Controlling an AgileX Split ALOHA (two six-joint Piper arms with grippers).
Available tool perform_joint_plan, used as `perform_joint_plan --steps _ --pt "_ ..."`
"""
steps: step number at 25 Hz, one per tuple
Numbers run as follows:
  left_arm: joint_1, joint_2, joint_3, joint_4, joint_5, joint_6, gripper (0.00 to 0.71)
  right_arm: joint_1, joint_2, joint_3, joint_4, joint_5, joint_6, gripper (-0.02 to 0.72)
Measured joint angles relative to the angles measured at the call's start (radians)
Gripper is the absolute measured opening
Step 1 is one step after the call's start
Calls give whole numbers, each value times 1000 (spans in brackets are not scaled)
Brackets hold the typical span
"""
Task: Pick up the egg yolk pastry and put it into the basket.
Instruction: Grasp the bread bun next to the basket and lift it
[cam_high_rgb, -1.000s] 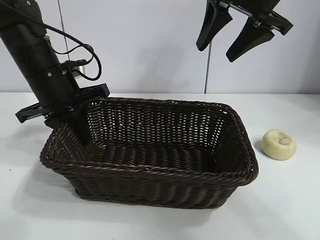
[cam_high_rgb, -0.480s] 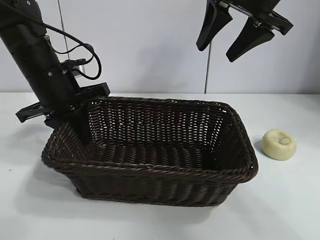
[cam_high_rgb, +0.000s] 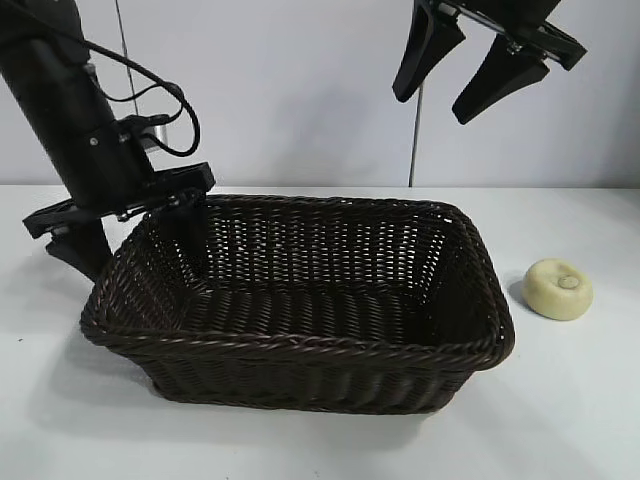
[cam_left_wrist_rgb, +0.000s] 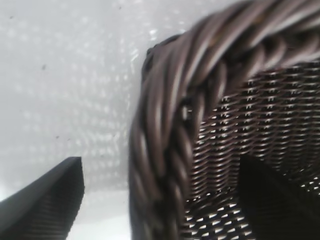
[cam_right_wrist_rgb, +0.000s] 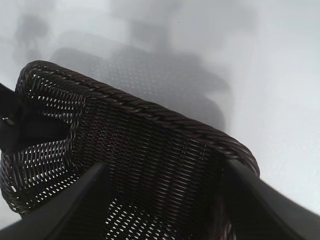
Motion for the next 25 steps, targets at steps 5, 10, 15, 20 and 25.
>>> perform_joint_plan --steps 5,10,15,20,25 --pt "0 -115 0 21 21 0 613 0 0 0 0 1 0 474" --pt "0 -228 0 22 48 -1 613 0 0 0 0 1 0 474" --pt "0 -316 0 22 60 -1 613 0 0 0 0 1 0 474" --pt "0 -347 1 22 78 -1 613 0 0 0 0 1 0 474" --pt "0 -347 1 9 67 -3 613 0 0 0 0 1 0 474"
